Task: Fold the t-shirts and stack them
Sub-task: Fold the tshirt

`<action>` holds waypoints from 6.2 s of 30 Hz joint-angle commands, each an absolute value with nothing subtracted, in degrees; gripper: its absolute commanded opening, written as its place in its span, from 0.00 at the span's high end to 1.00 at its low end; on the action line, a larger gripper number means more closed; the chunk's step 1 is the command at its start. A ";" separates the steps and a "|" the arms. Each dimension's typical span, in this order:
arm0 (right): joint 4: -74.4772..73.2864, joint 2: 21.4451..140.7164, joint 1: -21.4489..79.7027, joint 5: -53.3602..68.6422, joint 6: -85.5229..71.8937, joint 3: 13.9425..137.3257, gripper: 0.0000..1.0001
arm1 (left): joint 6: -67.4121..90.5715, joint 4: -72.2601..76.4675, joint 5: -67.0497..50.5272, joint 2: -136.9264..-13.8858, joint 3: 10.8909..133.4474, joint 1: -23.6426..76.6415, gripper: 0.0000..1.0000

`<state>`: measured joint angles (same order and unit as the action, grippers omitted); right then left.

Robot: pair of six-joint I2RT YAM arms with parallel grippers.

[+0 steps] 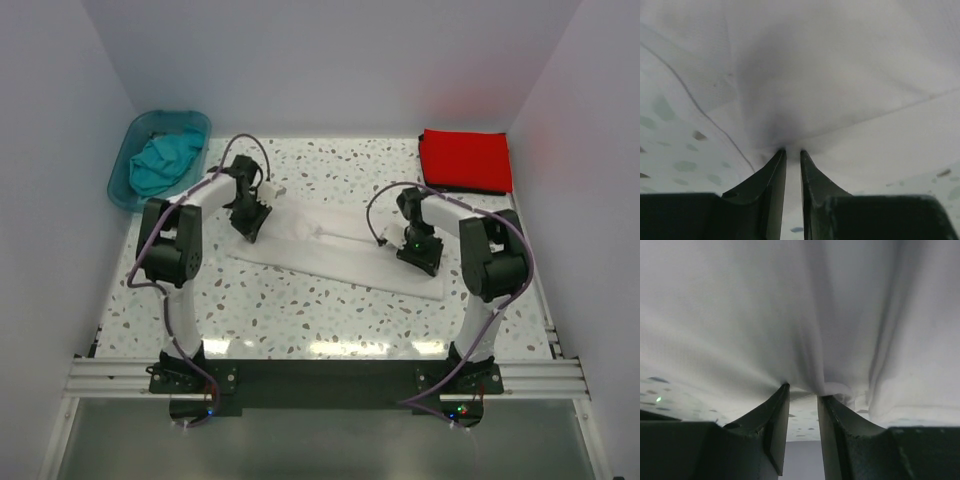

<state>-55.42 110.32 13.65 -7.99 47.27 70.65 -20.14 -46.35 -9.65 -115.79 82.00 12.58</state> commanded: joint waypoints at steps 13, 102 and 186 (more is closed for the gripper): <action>-66.56 104.23 19.61 9.25 44.65 80.07 0.68 | -27.78 -24.28 -10.02 -121.17 109.82 15.20 0.31; -30.87 71.54 40.95 25.84 54.49 46.35 0.02 | -61.61 -19.88 -37.62 -63.89 30.34 30.67 0.15; -42.44 99.66 26.46 26.63 72.41 74.61 1.00 | -77.34 -41.31 -47.46 -103.79 75.91 17.84 1.00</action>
<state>-38.35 97.38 27.44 23.77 67.72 69.43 -73.56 -38.92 -45.19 -100.03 69.60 19.68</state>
